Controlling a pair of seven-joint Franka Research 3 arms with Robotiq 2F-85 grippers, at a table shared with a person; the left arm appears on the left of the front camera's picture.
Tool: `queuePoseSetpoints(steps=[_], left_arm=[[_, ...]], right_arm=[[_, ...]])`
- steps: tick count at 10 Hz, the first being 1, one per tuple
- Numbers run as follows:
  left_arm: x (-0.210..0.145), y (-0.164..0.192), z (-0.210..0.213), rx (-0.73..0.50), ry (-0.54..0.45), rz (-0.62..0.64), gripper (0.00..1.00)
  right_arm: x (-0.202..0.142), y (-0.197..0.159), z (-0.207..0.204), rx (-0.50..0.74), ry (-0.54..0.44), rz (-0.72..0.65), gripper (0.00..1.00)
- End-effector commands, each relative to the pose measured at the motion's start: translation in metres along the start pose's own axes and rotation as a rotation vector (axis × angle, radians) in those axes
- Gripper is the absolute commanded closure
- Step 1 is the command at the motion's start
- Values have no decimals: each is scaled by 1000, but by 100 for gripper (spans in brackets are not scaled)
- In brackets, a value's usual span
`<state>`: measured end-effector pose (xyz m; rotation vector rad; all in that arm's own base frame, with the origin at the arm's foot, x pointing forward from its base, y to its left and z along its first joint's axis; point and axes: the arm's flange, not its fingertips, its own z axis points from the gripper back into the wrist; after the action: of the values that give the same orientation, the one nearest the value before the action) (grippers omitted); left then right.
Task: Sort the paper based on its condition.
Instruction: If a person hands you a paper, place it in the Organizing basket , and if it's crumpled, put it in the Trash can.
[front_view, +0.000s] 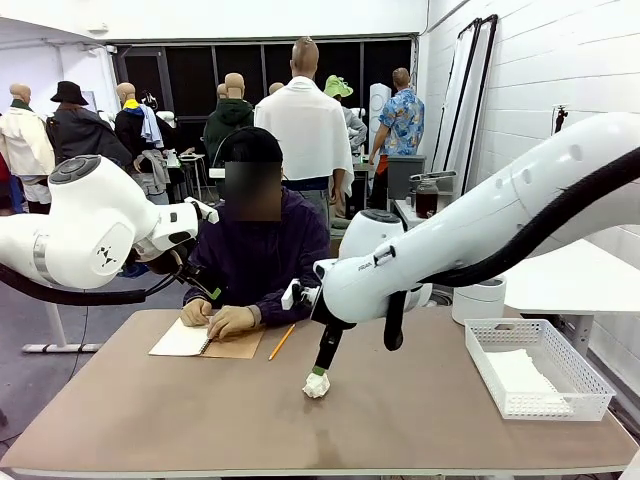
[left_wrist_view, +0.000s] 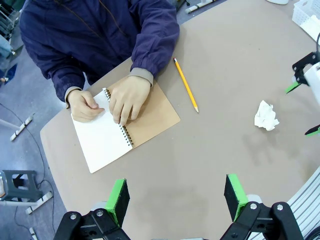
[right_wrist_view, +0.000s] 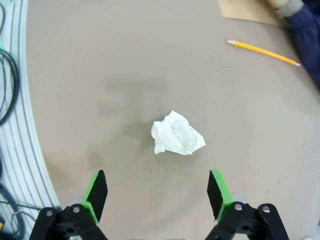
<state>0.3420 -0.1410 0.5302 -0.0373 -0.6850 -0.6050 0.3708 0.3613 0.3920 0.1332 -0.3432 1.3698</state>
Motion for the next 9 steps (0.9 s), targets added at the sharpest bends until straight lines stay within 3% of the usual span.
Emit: queuePoseSetpoints(steps=[1,9], left_arm=[[-1,1,0,0,1,2,0],[-1,1,0,0,1,2,0]], right_arm=[[8,-16,-13,20,31,56,0],[8,-44,-59,3,86,35,0]])
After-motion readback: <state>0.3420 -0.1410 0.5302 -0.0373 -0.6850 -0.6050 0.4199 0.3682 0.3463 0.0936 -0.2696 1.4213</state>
